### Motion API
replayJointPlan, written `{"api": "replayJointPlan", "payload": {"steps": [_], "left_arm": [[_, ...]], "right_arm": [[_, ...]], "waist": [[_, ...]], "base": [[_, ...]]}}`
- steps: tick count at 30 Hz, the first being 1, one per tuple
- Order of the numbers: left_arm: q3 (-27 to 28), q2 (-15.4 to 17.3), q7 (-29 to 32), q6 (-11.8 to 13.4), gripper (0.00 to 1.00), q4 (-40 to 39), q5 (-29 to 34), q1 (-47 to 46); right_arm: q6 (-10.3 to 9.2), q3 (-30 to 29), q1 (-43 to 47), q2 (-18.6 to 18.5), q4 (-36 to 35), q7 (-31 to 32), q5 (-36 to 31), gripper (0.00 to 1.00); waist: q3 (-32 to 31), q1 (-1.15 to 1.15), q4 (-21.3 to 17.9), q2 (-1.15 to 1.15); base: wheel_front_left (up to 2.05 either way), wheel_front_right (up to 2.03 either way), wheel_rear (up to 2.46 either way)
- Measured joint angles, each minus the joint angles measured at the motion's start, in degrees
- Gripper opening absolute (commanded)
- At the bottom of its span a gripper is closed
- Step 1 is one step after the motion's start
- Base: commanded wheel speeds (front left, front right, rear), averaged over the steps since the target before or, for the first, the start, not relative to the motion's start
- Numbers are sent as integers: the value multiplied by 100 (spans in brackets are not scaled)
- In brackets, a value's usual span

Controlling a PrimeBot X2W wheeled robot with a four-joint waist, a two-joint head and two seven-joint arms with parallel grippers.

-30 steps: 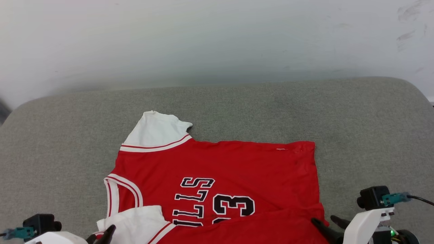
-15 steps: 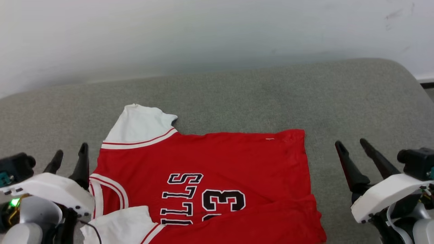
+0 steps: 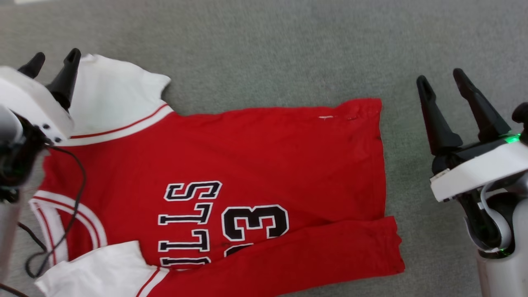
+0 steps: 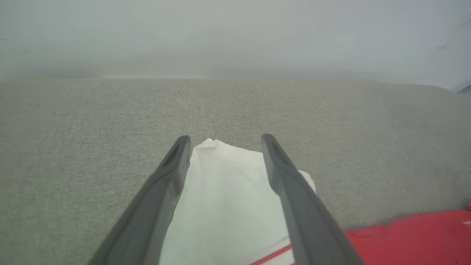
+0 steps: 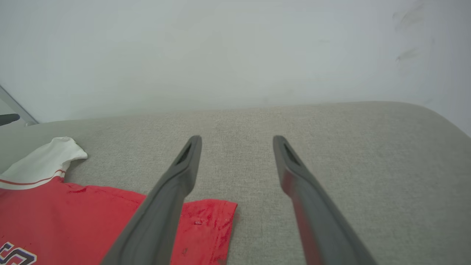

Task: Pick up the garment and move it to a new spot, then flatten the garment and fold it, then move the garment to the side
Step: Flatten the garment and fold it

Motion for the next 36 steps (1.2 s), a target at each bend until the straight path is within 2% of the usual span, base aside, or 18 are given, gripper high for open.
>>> {"api": "replayJointPlan", "payload": {"steps": [2, 3, 6, 10, 14, 15, 16, 17, 18, 22, 27, 36], "left_arm": [[-134, 183, 516, -179, 100, 266, -112, -317], [-283, 480, 1281, -312, 100, 608, -216, -676], [-387, 742, 1934, -337, 100, 859, -270, -956], [-505, 1037, 2565, -302, 100, 1163, -253, -1138], [-560, 1127, 3062, -254, 100, 1383, -360, -1251], [-573, 1135, 3175, -247, 95, 1427, -407, -1301], [-573, 1127, 3266, -207, 95, 1480, -465, -1320], [-571, 1126, 3343, -181, 38, 1515, -512, -1334], [-566, 1116, 3390, -148, 0, 1558, -544, -1354], [-528, 964, 3270, -98, 0, 1726, -612, -1343], [-606, 757, 2673, -207, 0, 1862, -435, -1285], [-572, 297, 1473, -458, 0, 1707, -285, -1282]], "right_arm": [[0, 67, -87, 16, 84, -13, 21, 100], [0, 183, -171, 58, 200, -86, 88, 100], [0, 242, -178, 93, 330, -157, 172, 100], [0, 290, -179, 137, 446, -266, 283, 100], [0, 308, -177, 148, 560, -330, 428, 100], [0, 314, -177, 151, 584, -343, 475, 100], [0, 321, -177, 151, 612, -354, 478, 100], [0, 333, -177, 154, 644, -353, 521, 100], [0, 339, -177, 158, 670, -355, 570, 100], [0, 346, -178, 143, 791, -367, 665, 100], [0, 271, -176, 5, 988, -100, 938, 100], [0, 403, -528, -427, 1853, 1351, 1369, 100]], "waist": [[211, 0, -73, 0], [391, 0, -249, 0], [491, 0, -438, 0], [596, 0, -653, 0], [676, -1, -816, 0], [692, -1, -846, 0], [705, -1, -870, 0], [716, -1, -891, 0], [723, -2, -911, 0], [669, -2, -942, 0], [480, -1, -849, 0], [69, -1, -310, 0]], "base": [[0, 0, 0], [0, 0, 0], [0, 0, 0], [0, 0, 0], [0, 0, 0], [0, 0, 0], [0, 0, 0], [0, 0, 0], [0, 0, 0], [0, 0, 0], [0, 0, 0], [0, 0, 0]]}}
